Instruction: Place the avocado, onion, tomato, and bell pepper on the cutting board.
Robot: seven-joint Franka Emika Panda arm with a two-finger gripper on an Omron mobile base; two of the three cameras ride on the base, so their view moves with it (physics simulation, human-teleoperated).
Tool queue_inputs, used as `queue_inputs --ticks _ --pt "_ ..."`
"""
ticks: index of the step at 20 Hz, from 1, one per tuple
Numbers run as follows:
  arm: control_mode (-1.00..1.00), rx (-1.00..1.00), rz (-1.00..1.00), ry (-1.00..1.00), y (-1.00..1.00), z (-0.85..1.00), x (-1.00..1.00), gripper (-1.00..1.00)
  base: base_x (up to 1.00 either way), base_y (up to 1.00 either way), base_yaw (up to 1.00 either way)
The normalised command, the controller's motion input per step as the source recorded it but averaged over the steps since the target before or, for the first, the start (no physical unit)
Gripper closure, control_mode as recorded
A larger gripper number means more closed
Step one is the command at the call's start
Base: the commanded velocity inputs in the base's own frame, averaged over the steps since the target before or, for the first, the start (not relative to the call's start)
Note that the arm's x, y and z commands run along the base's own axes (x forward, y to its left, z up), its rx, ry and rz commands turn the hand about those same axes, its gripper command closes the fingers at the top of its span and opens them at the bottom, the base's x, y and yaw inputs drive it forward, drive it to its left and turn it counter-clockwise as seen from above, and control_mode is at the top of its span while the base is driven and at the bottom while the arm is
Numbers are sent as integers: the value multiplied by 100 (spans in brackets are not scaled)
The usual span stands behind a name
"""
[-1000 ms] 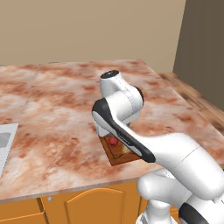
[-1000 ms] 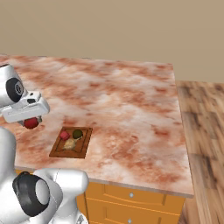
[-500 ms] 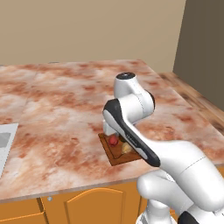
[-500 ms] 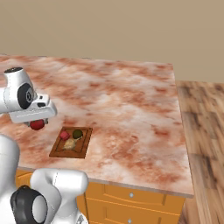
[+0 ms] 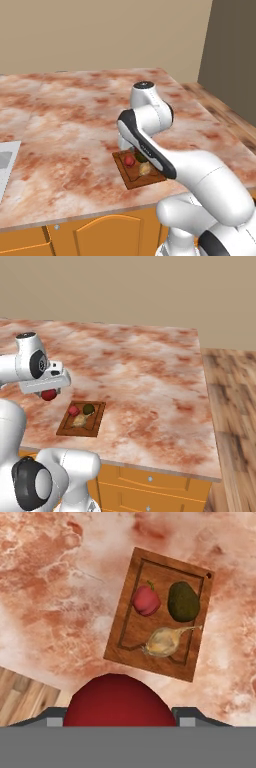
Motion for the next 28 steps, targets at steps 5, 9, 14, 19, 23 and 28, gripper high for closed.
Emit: queue_inputs --ticks 5,9,14,19,23,28 --pt "-100 0 0 5 0 -43 25 100 0 0 0" --pt "-100 0 1 4 0 -43 34 100 0 0 0" --pt "-100 0 0 0 0 -22 39 100 0 0 0" --pt "-100 0 0 0 0 -34 29 100 0 0 0" --pt "-100 0 0 0 7 -34 4 100 0 0 0" --pt "-100 0 0 2 12 -41 2 100 0 0 0"
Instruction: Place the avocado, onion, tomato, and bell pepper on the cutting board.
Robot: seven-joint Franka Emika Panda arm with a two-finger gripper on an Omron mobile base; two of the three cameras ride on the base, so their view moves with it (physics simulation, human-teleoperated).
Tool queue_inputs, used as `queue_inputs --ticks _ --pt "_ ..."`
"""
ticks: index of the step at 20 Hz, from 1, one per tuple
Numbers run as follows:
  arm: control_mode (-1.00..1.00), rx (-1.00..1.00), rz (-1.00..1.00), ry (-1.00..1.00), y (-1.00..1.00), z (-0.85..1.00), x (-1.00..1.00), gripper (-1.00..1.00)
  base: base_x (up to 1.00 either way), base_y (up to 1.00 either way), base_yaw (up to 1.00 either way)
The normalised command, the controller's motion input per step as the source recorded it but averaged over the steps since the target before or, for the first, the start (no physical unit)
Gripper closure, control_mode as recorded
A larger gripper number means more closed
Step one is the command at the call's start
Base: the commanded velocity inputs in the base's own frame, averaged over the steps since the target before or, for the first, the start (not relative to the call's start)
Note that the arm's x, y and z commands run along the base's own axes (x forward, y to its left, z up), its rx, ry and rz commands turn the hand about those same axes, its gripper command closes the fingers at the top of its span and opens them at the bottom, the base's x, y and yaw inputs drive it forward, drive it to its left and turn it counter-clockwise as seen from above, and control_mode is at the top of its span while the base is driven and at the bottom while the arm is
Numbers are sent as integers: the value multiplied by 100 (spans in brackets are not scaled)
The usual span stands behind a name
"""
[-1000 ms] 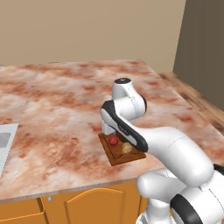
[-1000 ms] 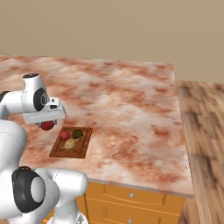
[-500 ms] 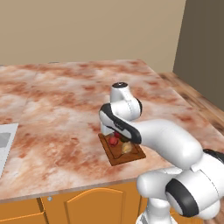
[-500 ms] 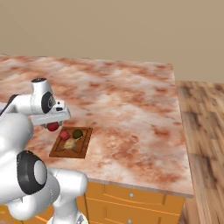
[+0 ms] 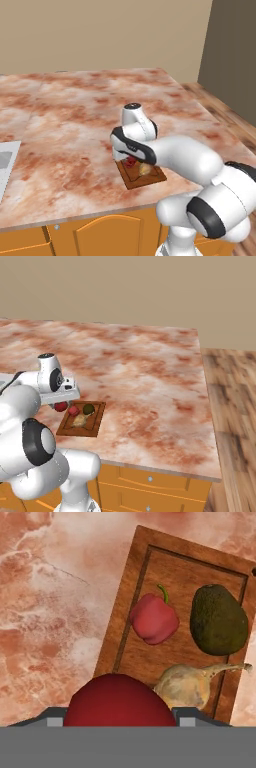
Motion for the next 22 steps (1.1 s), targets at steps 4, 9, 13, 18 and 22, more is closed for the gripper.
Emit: queue_inputs --ticks 4,9,13,18,22 --pt "-100 0 0 2 8 -39 1 100 0 0 0" --pt "-100 0 0 0 0 -30 1 100 0 0 0" --pt "-100 0 0 0 0 -27 4 100 0 0 0" --pt "-100 0 0 0 0 -27 6 100 0 0 0" --pt "-100 0 0 0 -3 -24 13 100 0 0 0"
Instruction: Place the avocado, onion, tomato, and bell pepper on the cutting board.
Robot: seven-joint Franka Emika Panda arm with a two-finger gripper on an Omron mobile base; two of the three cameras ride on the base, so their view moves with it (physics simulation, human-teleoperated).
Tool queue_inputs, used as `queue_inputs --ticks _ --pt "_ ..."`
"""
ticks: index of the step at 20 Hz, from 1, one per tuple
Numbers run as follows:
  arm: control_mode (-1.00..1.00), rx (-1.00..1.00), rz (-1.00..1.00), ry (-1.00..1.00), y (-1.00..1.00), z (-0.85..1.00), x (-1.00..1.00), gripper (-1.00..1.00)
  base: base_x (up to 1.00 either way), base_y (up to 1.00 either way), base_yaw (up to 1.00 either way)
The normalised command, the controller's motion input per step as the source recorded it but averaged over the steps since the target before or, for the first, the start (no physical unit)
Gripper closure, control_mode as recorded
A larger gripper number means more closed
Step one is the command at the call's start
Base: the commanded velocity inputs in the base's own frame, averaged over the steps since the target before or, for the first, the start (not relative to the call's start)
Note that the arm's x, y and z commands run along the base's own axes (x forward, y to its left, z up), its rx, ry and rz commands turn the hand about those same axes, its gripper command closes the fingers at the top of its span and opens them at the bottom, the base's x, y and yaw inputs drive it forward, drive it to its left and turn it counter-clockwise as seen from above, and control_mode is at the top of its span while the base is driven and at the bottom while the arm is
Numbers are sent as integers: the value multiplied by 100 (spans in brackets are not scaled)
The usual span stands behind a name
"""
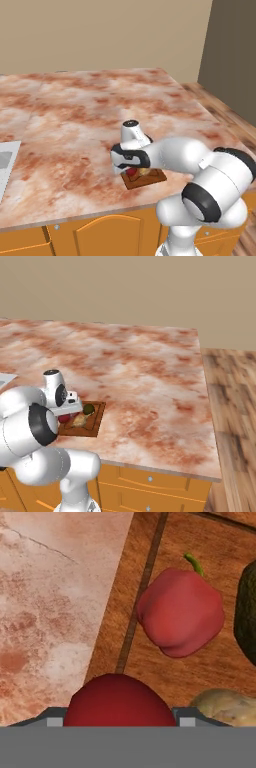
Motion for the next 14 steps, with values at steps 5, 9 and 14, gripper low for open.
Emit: queue_inputs --ticks 5,9,14 --pt "-100 0 0 0 -2 -28 19 100 0 0 0" --pt "-100 0 0 2 0 -36 23 100 0 0 0" --pt "-100 0 0 2 -1 -41 14 -100 0 0 0"
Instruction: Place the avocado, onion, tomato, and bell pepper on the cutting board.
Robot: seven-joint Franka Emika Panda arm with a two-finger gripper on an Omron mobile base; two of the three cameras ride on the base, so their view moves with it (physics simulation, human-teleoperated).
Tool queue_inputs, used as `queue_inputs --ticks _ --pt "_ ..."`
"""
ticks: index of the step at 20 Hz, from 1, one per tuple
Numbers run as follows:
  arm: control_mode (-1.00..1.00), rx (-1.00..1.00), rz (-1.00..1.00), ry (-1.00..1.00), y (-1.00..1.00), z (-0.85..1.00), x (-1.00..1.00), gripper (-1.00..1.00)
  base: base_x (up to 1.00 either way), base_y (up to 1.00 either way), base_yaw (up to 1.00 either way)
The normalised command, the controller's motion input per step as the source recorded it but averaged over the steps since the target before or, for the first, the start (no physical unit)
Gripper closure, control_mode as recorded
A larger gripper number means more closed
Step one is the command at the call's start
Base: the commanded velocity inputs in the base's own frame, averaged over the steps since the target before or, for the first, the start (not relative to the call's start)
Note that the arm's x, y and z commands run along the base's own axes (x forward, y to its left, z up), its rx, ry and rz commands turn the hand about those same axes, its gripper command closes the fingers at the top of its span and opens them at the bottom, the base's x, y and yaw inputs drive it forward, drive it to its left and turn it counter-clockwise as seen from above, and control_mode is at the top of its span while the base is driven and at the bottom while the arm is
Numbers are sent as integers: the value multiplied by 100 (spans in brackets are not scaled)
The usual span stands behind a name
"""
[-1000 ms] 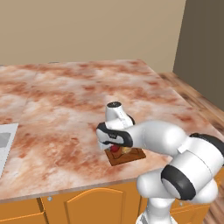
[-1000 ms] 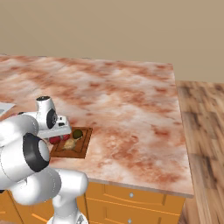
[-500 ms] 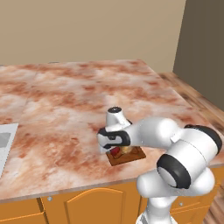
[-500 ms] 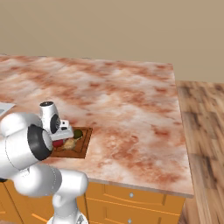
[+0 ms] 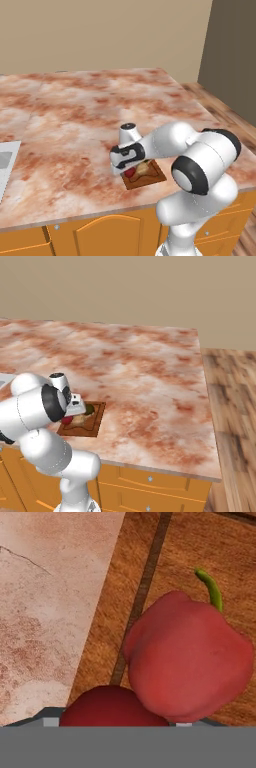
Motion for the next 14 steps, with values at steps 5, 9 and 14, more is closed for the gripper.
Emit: queue_inputs --ticks 5,9,14 --pt "-100 0 0 0 -15 -14 0 -100 0 0 0" --pt "-100 0 0 0 -35 0 0 -100 0 0 0" --pt "-100 0 0 0 -23 0 0 -100 0 0 0"
